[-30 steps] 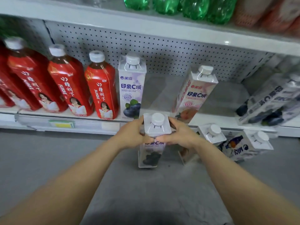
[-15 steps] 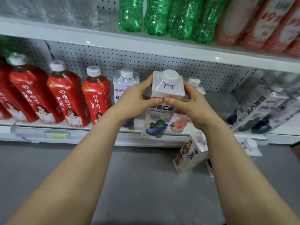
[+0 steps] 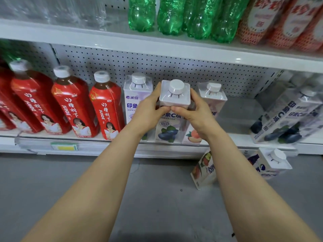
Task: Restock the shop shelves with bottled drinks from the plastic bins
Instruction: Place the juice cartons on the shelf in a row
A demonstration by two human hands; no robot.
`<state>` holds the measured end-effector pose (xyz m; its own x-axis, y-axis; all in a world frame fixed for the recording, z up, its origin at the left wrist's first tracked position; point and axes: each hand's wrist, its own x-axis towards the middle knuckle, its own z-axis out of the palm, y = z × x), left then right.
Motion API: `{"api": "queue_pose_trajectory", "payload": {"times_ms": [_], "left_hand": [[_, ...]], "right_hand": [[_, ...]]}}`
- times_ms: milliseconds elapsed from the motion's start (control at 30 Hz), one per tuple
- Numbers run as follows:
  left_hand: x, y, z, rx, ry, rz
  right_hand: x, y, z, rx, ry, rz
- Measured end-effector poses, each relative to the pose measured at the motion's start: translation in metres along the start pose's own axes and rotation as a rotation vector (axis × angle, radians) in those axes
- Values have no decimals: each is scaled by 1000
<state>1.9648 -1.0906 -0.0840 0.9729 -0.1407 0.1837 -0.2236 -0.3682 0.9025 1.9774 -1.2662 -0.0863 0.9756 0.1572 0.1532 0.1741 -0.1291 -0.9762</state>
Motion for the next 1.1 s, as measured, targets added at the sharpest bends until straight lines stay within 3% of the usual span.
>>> {"api": "queue_pose_trajectory", "payload": {"times_ms": [533, 867, 1033, 1100], "left_hand": [[19, -12, 27, 72, 205, -42], [8, -18, 33, 44, 223, -106], [-11, -23, 32, -32, 461, -149], [-17, -22, 32, -80, 445, -148]], "right_hand": [[10, 17, 13, -168, 72, 64], [4, 26, 17, -226, 113, 111], [-21, 8, 5, -262, -32, 218], [-34, -5, -15, -344, -150, 305]]}}
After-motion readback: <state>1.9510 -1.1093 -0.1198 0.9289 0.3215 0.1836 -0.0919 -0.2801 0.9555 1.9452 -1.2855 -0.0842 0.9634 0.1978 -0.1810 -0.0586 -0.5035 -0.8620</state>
